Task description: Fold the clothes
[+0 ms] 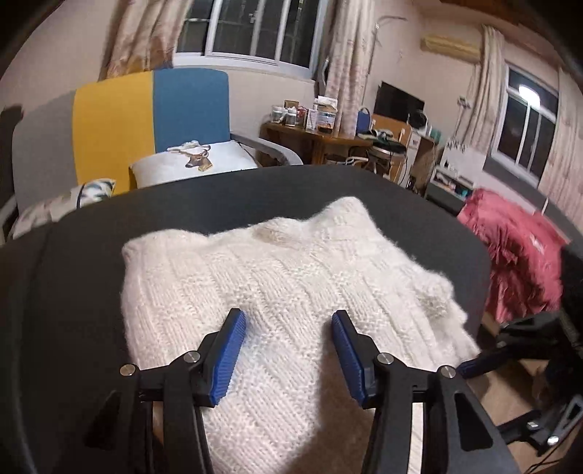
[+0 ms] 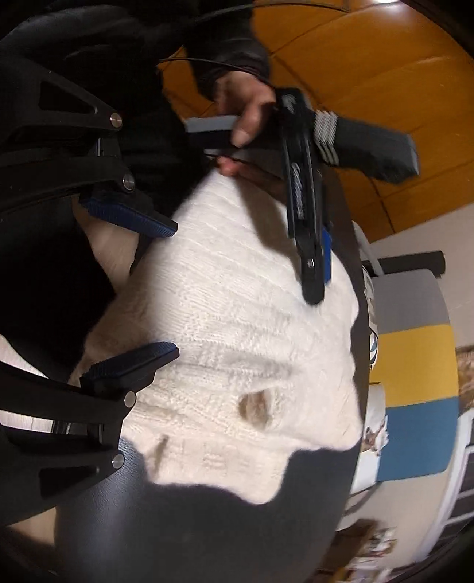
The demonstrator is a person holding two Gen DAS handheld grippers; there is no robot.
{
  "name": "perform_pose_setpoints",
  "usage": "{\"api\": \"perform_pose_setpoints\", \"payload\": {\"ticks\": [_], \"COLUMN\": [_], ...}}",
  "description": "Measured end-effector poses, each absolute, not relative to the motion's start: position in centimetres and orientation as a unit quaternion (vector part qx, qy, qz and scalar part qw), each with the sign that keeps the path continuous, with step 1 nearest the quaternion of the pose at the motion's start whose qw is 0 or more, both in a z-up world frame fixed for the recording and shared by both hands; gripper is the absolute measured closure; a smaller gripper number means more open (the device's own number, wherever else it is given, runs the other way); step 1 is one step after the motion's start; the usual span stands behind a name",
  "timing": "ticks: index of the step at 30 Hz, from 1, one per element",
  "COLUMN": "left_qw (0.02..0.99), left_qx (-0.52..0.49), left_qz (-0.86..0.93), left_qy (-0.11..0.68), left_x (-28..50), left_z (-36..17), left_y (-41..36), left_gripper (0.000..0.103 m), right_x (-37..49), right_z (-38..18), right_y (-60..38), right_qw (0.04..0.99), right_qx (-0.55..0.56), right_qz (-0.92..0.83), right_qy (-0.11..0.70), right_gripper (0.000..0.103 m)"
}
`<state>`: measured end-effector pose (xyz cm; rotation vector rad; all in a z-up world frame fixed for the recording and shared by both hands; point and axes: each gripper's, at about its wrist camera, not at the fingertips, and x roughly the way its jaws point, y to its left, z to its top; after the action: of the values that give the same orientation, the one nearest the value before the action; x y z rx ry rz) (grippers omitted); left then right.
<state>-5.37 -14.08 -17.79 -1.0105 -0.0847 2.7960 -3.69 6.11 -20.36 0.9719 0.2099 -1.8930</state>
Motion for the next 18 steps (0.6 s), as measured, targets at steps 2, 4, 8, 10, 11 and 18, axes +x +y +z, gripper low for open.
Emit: {"api": "perform_pose_setpoints", "payload": {"ticks": [2,4,8,10,11,18], "left_qw": [0.078,0.068,0.026,0.001,-0.007,-0.032], "left_qx": [-0.342,-0.347,-0.336,-0.322,-0.321,-0.382], "left_qz": [0.936,0.935,0.941,0.947,0.947,0.922], "left_qy": [-0.023,-0.020,-0.025,-0.018,-0.016,-0.043], "left_x": [-6.3,-7.2,-6.3,-5.4,-5.3,-5.5], "left_z": [-17.7,-17.5,-15.3,-14.0,-13.7,-18.0], "left_y": [-14.6,-15.2,-17.2,-18.0,-18.3,-18.7], "left_gripper": [0.051,0.051,0.052,0.052,0.052,0.050], "right_x": [-4.1,-5.0,-6.2,-6.5,-6.5,-11.1], "right_z": [-20.0,-20.3,-19.3,-16.7,-15.8,-16.4], "right_y": [5.2,3.8,1.6,1.8,1.8,-1.3], "right_qw": [0.477,0.472,0.477,0.485,0.489,0.454], "right_qx": [0.391,0.389,0.389,0.353,0.339,0.351], "right_qz": [-0.781,-0.783,-0.774,-0.788,-0.793,-0.806], "right_qy": [0.099,0.115,0.147,0.140,0.133,0.148], "right_gripper": [0.039,0.039,0.039,0.039,0.039,0.037]}}
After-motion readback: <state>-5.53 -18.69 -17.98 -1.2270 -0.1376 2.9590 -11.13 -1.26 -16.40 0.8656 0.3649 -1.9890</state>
